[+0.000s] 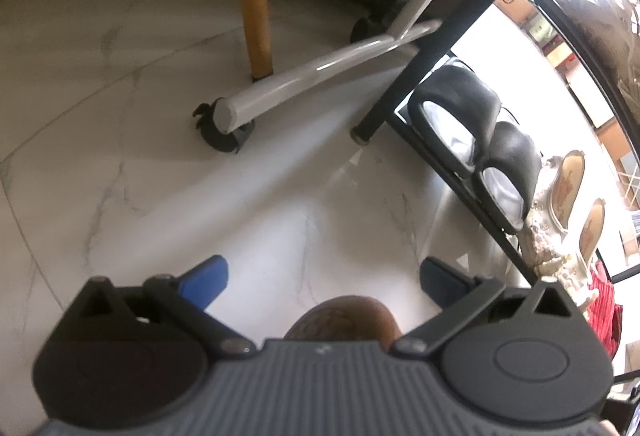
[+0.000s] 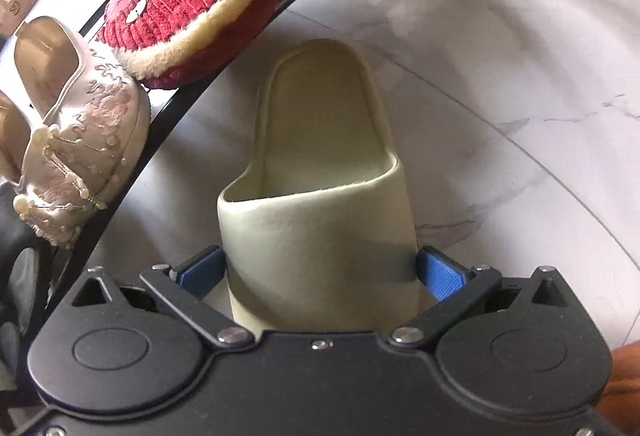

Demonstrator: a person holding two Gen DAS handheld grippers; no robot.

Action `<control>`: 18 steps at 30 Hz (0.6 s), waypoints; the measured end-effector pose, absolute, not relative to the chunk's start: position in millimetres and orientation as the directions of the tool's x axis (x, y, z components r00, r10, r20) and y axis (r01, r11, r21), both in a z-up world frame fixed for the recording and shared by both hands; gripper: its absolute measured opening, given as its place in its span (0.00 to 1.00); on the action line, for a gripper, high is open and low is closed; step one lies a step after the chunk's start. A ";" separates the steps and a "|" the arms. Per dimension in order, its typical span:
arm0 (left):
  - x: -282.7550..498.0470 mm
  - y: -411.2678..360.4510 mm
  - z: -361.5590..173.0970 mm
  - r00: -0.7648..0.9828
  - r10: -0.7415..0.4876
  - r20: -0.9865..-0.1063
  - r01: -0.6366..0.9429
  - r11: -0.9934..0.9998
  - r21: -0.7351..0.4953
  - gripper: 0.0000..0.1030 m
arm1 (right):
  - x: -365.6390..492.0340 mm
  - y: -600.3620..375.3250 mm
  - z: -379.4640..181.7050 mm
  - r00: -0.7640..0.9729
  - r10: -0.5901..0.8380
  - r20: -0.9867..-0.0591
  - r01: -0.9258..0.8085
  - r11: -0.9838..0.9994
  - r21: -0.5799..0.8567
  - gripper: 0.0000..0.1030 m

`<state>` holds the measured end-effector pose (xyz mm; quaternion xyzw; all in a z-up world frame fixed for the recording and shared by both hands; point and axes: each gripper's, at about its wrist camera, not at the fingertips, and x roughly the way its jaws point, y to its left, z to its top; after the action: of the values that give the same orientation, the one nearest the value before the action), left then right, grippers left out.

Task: Organize scattered shoes
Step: 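Lower the cream slide upright beside the other slide with the right gripper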

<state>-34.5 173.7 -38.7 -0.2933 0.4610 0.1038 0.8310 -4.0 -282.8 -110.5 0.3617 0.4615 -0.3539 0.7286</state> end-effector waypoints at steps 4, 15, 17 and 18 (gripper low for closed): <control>-34.5 172.6 -38.0 0.555 -0.102 -0.825 -0.437 0.809 -0.394 0.99 | -7.0 -282.0 -108.2 0.329 -0.195 -0.924 0.838 0.512 0.191 1.00; -34.7 171.5 -37.5 0.556 -0.088 -0.827 -0.439 0.814 -0.381 0.99 | -12.8 -300.6 -105.7 0.349 -0.060 -0.935 0.675 0.709 0.206 1.00; -34.7 170.6 -36.7 0.559 -0.088 -0.824 -0.431 0.819 -0.380 0.99 | -14.0 -303.0 -104.3 0.334 -0.037 -0.942 0.642 0.740 0.198 1.00; -34.8 171.2 -36.9 0.559 -0.088 -0.825 -0.433 0.817 -0.380 0.99 | -15.2 -304.0 -103.0 0.326 -0.030 -0.945 0.619 0.762 0.189 1.00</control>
<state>-34.8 171.2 -36.9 -0.2840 0.4583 0.1034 0.8358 -15.2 -304.0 -103.0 0.2721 0.5407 -0.2115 0.7674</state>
